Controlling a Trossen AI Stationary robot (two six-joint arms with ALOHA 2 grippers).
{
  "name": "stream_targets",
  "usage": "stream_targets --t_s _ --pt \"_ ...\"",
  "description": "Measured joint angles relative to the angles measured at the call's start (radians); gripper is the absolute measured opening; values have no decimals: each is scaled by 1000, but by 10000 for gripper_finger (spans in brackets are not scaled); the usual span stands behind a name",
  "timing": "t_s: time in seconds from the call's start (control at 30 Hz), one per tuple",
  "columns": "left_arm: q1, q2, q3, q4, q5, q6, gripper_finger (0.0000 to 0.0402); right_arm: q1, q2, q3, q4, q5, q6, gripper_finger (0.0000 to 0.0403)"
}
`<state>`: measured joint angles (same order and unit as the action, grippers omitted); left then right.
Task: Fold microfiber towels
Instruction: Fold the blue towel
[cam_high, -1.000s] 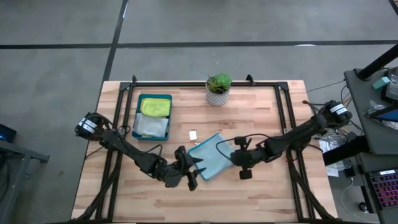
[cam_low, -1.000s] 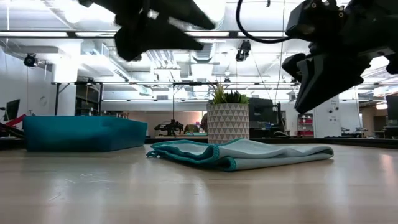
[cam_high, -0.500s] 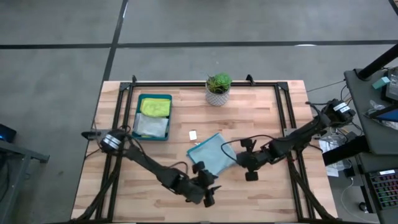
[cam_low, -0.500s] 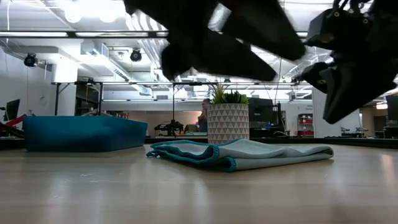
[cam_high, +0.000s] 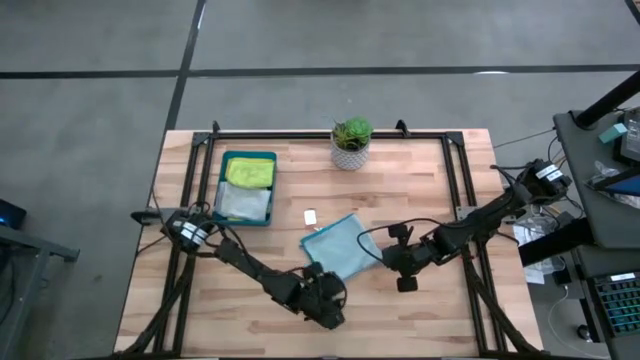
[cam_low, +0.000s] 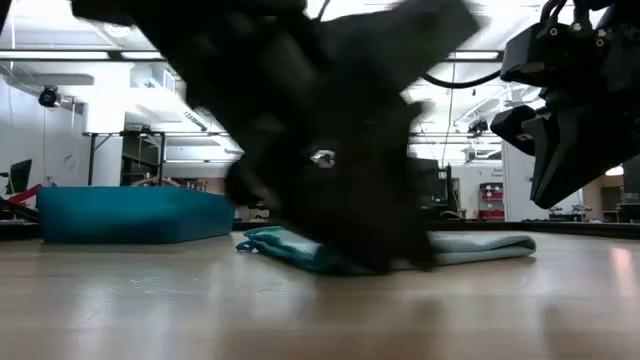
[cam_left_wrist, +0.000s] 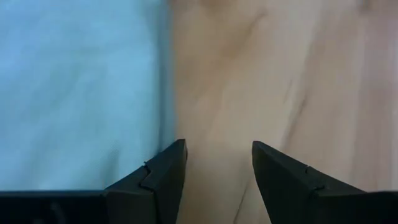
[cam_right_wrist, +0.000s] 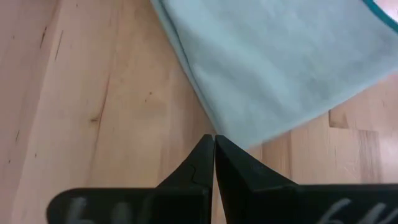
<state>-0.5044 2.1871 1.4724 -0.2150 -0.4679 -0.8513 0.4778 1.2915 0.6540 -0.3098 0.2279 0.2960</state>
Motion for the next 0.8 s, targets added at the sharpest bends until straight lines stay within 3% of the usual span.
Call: stream_targets --t_s 0.33,0.47,0.67,0.8 --pt "-6 -96 -3 -365 27 -35 171 0 1 -1 28 1 38 9" --pt "-20 -145 -8 -392 8 -1 171 6 3 -19 134 1 21 17" --pt "-55 -149 -9 -388 -25 117 171 6 3 -76 369 9 -18 62" --pt "-91 -135 -15 -387 -131 96 171 7 3 -135 497 36 -35 88"
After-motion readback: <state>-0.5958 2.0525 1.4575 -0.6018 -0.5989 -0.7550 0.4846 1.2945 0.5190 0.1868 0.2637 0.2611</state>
